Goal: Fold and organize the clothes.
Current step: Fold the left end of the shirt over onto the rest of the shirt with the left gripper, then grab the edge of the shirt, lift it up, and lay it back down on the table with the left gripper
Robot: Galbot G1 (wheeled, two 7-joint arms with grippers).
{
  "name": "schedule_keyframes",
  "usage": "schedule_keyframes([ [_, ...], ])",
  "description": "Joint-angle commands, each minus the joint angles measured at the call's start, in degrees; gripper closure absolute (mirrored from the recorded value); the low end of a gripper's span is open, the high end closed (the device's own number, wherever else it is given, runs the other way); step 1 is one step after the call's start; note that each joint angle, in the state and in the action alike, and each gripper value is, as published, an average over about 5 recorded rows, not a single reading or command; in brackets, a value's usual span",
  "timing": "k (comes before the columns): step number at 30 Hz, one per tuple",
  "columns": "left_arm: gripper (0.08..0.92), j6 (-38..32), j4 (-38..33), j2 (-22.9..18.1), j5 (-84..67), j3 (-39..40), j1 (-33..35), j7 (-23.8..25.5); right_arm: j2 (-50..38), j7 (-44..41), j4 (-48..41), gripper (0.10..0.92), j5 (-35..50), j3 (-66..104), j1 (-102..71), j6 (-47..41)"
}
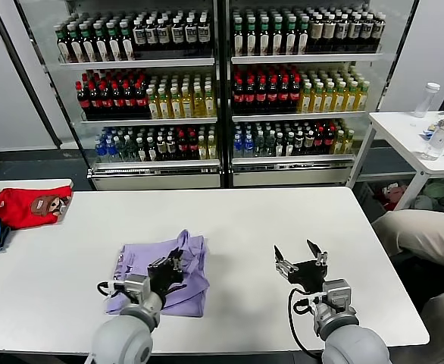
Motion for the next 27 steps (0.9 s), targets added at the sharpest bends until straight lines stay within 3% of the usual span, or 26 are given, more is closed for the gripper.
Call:
schedule_keyframes([
  [1, 0.715, 0.3, 1.7, -2.6, -2.5, 2.8, -5.3, -3.4, -0.1, 0.0, -0.2, 0.203, 0.0, -0.2, 0.3, -0.1],
  [5, 0.602, 0.3, -5.9, -1.7, -7.1, -0.5, -3.5, -3.7, -0.2, -0.1, -0.7, 0.203, 0.0, -0.4, 0.8, -0.1],
  [10, 0.455, -0.2, -12.1, 3.1, -3.3, -10.1, 3.9, -2.4, -0.3, -0.4, -0.9, 0.203, 0.2, -0.2, 1.2, 0.1],
  [15, 0.317, -1.6, -1.8, 6.9, -0.7, -20.5, 11.8, -0.9, -0.3, -0.7, -1.1, 0.203, 0.3, -0.2, 1.2, 0.4],
  [19, 0.211, -3.1, 5.7, 6.5, -0.7, -22.4, 12.7, 0.7, -0.2, -0.7, -1.3, 0.203, 0.3, -0.4, 1.3, 0.5],
  [27, 0.177, -3.5, 8.8, 5.2, -4.5, -22.7, 10.8, 4.3, -0.7, -0.8, -1.3, 0.203, 0.3, -0.1, 1.2, 0.7],
])
